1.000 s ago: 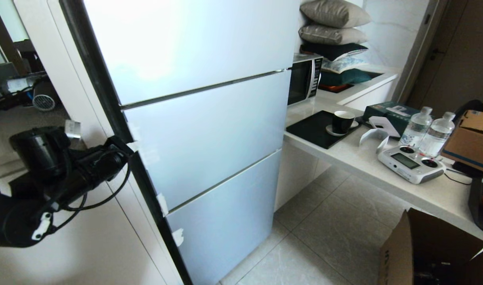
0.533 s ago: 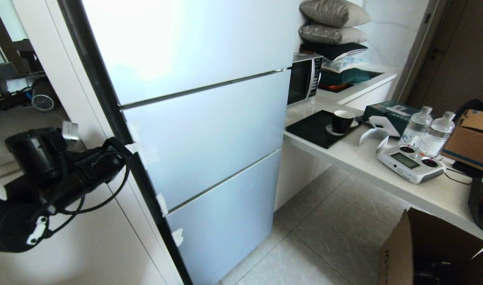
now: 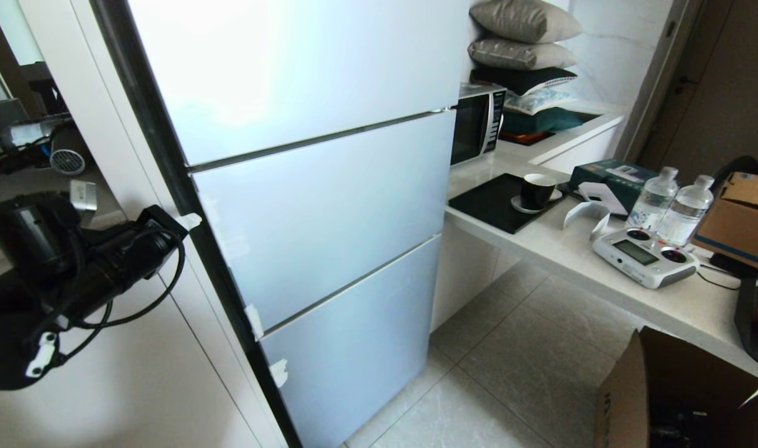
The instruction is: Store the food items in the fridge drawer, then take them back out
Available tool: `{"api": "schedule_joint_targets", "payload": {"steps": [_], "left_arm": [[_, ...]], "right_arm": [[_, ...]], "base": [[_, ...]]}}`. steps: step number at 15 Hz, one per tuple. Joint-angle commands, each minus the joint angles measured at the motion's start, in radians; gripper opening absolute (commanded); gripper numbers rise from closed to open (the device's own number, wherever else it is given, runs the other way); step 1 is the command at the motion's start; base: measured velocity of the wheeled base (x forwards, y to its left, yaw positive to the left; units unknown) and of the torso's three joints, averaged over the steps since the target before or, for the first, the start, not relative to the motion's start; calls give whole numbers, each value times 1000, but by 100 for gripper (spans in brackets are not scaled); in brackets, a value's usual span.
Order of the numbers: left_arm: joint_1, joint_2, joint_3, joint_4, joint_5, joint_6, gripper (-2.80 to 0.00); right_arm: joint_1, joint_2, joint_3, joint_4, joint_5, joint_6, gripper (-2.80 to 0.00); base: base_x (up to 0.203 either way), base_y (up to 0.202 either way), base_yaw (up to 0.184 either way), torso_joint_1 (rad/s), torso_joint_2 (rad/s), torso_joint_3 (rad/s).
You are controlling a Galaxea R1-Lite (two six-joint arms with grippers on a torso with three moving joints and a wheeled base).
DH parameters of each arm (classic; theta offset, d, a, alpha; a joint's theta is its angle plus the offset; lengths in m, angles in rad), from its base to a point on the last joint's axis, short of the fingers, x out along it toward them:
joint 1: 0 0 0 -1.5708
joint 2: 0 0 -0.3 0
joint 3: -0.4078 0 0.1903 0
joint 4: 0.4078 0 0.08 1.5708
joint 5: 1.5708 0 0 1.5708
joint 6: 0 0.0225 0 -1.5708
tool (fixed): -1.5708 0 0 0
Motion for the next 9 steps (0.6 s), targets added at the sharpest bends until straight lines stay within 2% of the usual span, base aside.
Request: {"api": "schedule_joint_targets", "payload": {"steps": [1, 4, 8, 9], "left_arm": [[2, 41, -33, -6, 0, -4, -280], [2, 91, -93, -4, 0, -3, -280], [-11, 81, -90, -5, -13, -6, -280], [-14, 77, -85, -6, -38, -6, -280]], "right_arm": [[0, 1, 0, 0, 0, -1, -280], [0, 1, 0, 0, 0, -1, -280], [0, 0, 0, 0, 0, -1, -280], [0, 0, 0, 0, 0, -1, -280]], "base": [[0, 0, 0, 0, 0, 0], [0, 0, 0, 0, 0, 0], [0, 0, 0, 0, 0, 0], [0, 0, 0, 0, 0, 0]]}}
